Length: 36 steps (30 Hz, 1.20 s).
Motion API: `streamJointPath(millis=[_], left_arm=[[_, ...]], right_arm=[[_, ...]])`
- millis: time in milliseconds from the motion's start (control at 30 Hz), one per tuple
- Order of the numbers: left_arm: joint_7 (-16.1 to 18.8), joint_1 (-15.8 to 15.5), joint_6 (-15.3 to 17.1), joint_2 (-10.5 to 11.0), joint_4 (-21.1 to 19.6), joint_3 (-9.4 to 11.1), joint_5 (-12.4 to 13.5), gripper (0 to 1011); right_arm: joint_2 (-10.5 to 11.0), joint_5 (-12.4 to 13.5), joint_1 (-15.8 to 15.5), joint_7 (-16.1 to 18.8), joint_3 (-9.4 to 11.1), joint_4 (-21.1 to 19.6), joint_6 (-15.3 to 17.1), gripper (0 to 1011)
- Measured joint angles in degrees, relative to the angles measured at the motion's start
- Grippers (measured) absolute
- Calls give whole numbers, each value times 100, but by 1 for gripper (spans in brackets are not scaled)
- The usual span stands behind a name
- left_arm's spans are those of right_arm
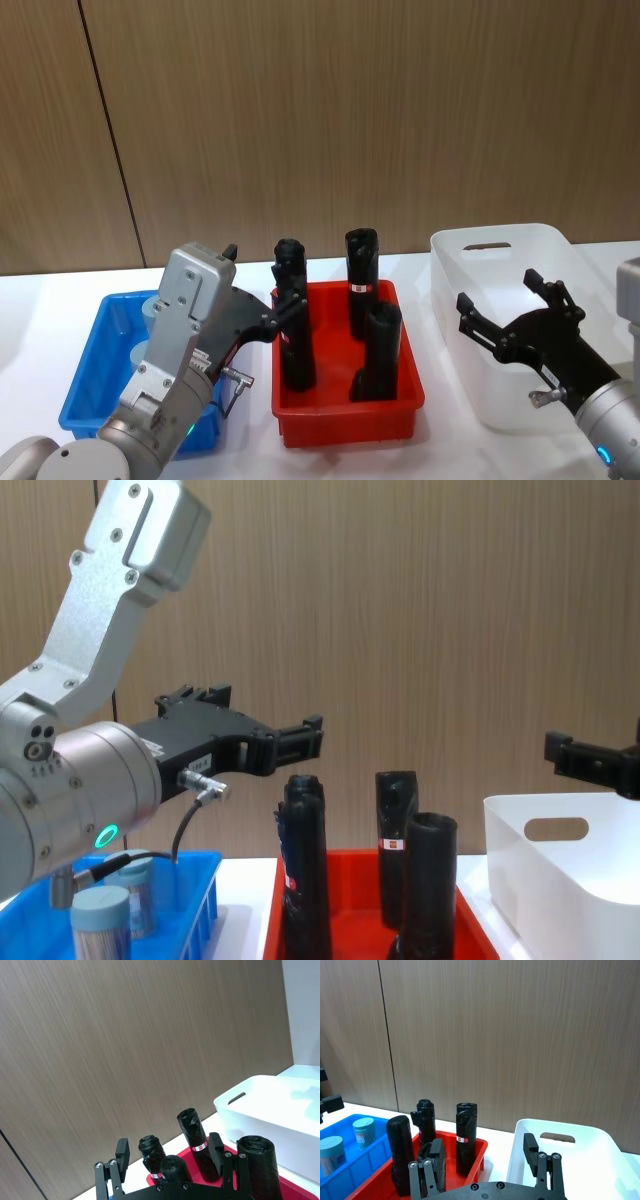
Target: Pick the cotton swabs from the blue box and place them into the white box.
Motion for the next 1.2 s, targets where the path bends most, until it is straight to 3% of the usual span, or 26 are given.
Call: streamJointPath(millis=[833, 1200], left_arm=[[-3, 3, 0, 3, 0, -4, 0, 1004], [127, 146, 237, 140, -89, -80, -115, 1004]], right_arm=[[0, 0, 0, 0, 0, 0, 0, 1002], [0, 0, 0, 0, 0, 0, 0, 1002]])
